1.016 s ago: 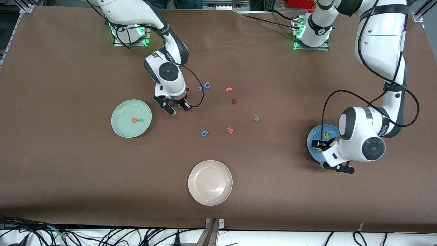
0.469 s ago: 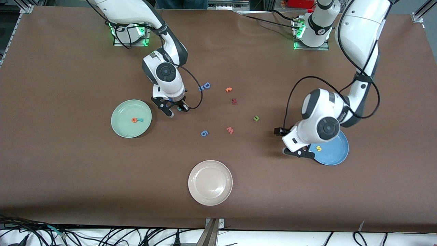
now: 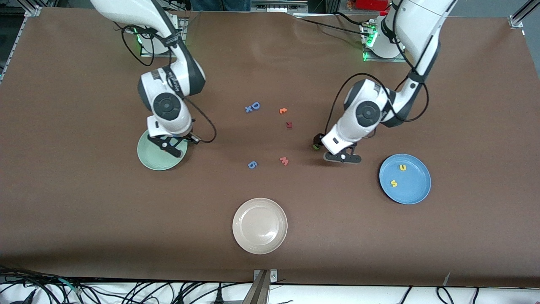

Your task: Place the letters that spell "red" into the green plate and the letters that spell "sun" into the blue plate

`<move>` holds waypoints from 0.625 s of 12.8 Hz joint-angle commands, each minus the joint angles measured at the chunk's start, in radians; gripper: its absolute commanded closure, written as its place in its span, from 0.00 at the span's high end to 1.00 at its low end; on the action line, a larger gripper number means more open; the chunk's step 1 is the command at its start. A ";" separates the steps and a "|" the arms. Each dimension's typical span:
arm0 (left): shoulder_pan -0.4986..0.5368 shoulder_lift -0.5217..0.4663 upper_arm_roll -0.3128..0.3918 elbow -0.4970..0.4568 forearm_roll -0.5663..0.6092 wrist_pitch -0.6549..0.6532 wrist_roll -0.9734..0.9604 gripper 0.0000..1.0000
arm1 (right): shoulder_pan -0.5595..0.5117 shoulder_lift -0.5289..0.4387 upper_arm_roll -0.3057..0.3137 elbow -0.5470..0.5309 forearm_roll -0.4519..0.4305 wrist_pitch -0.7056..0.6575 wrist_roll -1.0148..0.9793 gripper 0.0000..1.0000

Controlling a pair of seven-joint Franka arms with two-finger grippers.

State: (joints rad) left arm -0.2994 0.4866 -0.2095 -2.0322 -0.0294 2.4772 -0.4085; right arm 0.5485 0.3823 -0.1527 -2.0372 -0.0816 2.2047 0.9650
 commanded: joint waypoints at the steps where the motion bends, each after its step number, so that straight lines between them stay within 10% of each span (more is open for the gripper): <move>1: -0.026 -0.010 0.004 -0.014 0.123 0.014 -0.148 1.00 | 0.001 0.009 -0.021 -0.026 0.011 -0.019 -0.080 0.14; 3: -0.049 0.010 0.005 -0.007 0.152 0.025 -0.191 1.00 | -0.007 0.010 -0.045 -0.027 0.011 -0.019 -0.132 0.21; 5: -0.061 0.023 0.006 -0.005 0.164 0.035 -0.217 1.00 | -0.007 0.003 -0.045 -0.023 0.011 -0.020 -0.137 0.96; 8: -0.081 0.076 0.006 0.039 0.166 0.046 -0.240 0.99 | -0.005 -0.035 -0.050 -0.003 0.011 -0.020 -0.144 1.00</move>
State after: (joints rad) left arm -0.3620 0.5227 -0.2095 -2.0313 0.1005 2.5140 -0.6086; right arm 0.5405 0.3906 -0.1983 -2.0471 -0.0816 2.1948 0.8446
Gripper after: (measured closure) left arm 0.004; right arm 0.335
